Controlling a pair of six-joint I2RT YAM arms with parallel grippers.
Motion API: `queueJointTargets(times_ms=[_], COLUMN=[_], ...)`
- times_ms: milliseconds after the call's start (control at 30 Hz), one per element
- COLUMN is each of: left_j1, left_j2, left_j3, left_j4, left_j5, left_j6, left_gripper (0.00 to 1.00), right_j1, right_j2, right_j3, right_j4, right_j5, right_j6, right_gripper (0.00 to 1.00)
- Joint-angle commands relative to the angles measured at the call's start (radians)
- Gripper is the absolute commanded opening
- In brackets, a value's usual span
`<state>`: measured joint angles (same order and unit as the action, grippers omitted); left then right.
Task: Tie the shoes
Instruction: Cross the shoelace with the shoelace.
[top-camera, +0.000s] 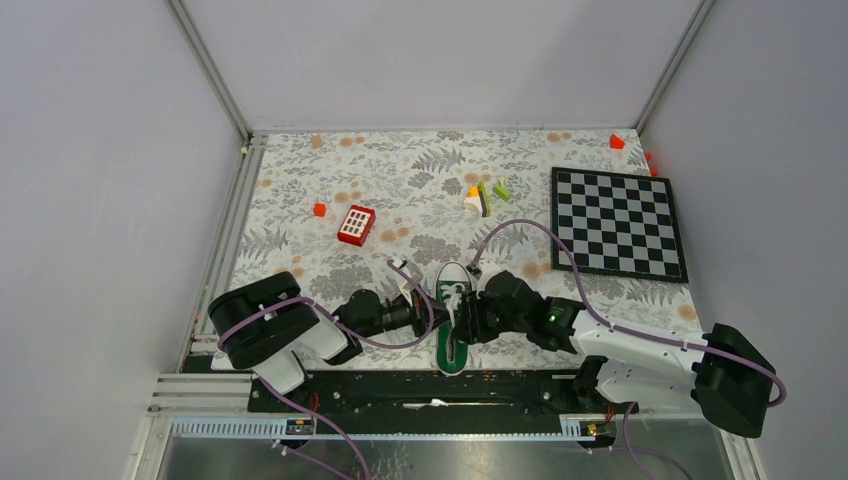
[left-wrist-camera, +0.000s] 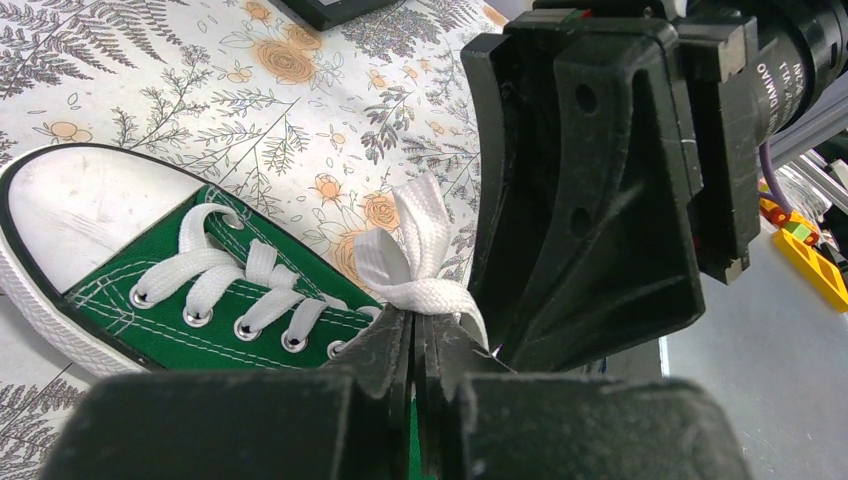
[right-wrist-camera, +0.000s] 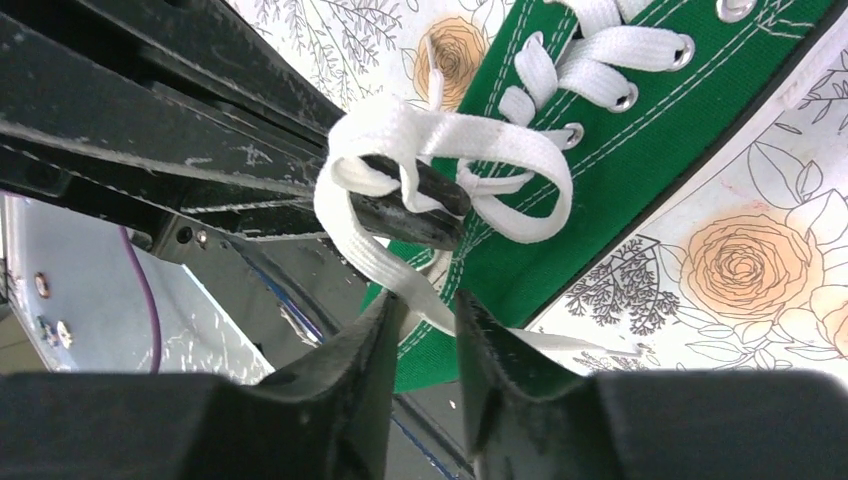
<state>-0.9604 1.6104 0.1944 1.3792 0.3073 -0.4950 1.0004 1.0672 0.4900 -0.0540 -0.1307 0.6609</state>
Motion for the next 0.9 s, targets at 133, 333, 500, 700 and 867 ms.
queueJointTargets(times_ms=[133, 333, 500, 700, 867], left_j1=[-0.003, -0.003, -0.003, -0.003, -0.003], left_j2=[-0.039, -0.042, -0.046, -0.049, -0.058], left_j3=[0.0, 0.0, 0.0, 0.002, -0.003], left_j4=[0.069, 0.069, 0.069, 0.069, 0.07], left_j5=[0.012, 0.007, 0.005, 0.009, 0.005], left_j6=[0.004, 0.004, 0.004, 0.003, 0.004], left_gripper=[0.0, 0.0, 0.0, 0.0, 0.0], right_j1=[0.008, 0.009, 0.008, 0.008, 0.009], right_j2=[-0.046, -0.075, -0.088, -0.059, -0.042], right_j3=[0.053, 0.049, 0.022, 0.024, 0.018], right_j4=[-0.007, -0.077, -0.087, -0.093, -0.099], right_j5=[0.008, -0.006, -0.003, 0.01, 0.046], right_j6=[-0.018, -0.034, -0.029, -0.035, -0.04], right_gripper=[0.0, 0.0, 0.0, 0.0, 0.0])
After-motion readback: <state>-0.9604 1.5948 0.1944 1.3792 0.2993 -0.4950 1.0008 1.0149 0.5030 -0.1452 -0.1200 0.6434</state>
